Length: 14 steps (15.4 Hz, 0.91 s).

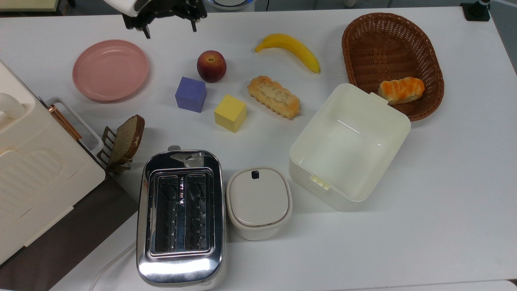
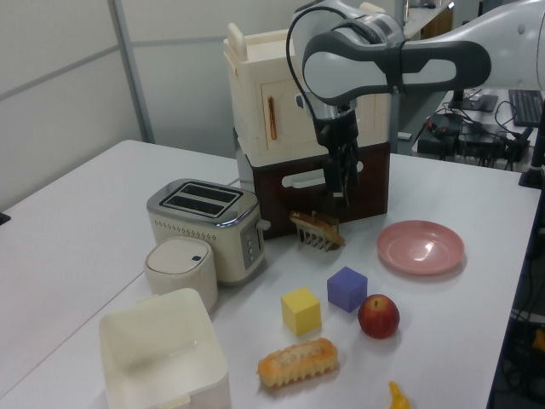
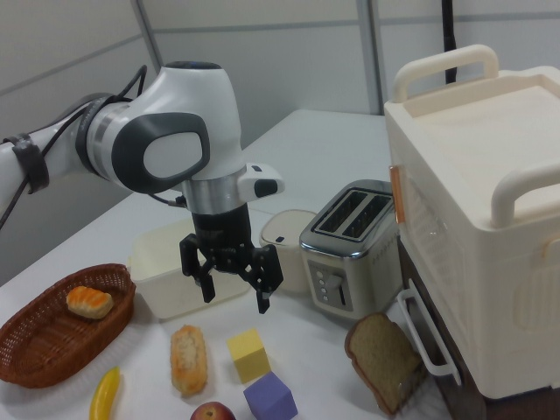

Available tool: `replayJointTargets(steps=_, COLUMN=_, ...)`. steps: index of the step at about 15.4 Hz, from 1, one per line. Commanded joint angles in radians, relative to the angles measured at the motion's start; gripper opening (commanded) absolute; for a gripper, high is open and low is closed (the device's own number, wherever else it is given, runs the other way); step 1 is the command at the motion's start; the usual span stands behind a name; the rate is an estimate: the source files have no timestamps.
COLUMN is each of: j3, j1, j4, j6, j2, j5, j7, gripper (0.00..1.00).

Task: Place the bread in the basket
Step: 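Move the gripper over the long bread roll and lower onto it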

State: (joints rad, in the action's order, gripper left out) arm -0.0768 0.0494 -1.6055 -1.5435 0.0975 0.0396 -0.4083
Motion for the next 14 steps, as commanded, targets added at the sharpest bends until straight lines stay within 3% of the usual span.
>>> replayJointTargets(steps=1, j3=-0.004, j1=-0.006, j4=-0.007, j6=0.010, j2=0.008, j5=-0.029, j7=-0.275, gripper=1.00)
replayJointTargets(steps=5, j3=-0.001, j1=-0.071, j4=-0.037, j6=0.000, j2=0.013, j5=-0.018, j7=-0.466, gripper=1.00)
replayJointTargets(steps=7, j3=-0.001, j1=-0.126, j4=-0.072, j6=-0.026, j2=0.007, j5=-0.015, j7=-0.469, gripper=1.00)
replayJointTargets(steps=11, j3=-0.006, j1=-0.244, j4=-0.255, j6=-0.180, j2=-0.045, j5=0.011, j7=-0.423, gripper=1.00)
replayJointTargets(steps=14, j3=-0.009, j1=-0.334, j4=-0.344, j6=-0.282, j2=-0.033, j5=0.071, j7=-0.339, gripper=1.00)
